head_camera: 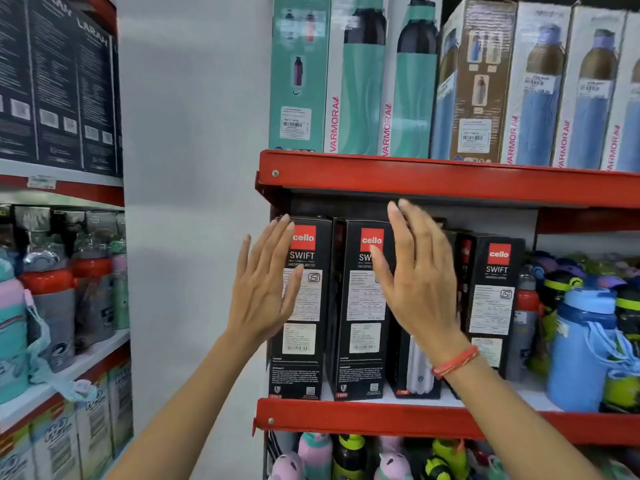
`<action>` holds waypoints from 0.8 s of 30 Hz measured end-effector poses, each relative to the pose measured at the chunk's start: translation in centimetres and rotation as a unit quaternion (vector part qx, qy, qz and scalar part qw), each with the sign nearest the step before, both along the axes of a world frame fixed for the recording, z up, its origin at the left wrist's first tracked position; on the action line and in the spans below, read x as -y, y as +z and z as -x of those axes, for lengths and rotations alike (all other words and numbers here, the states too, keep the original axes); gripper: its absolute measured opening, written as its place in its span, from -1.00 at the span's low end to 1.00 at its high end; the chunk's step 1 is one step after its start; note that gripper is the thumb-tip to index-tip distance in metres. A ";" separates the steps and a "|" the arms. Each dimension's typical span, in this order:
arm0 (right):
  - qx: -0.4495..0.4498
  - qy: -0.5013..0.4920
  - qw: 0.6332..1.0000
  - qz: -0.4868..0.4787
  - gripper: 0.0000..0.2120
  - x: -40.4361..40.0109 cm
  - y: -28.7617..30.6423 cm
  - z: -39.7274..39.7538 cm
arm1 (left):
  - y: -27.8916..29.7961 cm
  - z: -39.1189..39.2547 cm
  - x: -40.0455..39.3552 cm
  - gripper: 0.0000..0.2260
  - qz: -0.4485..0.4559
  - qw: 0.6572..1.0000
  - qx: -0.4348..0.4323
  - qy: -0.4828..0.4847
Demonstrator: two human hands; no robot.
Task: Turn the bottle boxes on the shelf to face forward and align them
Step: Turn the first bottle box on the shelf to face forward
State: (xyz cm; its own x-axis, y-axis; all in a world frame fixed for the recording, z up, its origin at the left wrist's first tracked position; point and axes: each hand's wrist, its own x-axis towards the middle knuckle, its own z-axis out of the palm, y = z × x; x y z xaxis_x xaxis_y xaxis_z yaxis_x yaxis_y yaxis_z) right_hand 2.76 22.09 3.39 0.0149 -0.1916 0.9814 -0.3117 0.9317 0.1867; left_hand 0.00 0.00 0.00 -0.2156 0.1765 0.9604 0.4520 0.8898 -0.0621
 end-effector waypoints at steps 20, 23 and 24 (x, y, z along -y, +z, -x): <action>0.426 0.165 0.873 0.169 0.27 12.6 -10.2 4.0 | -4.0 5.0 3.0 -0.66 -0.316 0.741 0.469 -0.362; 0.411 0.200 0.874 0.166 0.30 12.2 -8.6 3.6 | -2.6 4.4 3.4 -0.72 -0.316 0.755 0.440 -0.369; 0.404 0.208 0.876 0.164 0.30 12.2 -8.1 3.4 | -2.1 4.1 3.5 -0.70 -0.313 0.761 0.433 -0.368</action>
State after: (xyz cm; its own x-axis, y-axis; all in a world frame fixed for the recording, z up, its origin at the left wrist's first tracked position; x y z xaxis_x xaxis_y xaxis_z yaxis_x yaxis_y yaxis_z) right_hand -0.65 9.90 -4.68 -0.7077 -0.0414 0.7053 -0.5443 0.6683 -0.5071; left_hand -4.07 -3.55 -2.06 -0.8794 0.1223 0.4601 0.4726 0.1089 0.8745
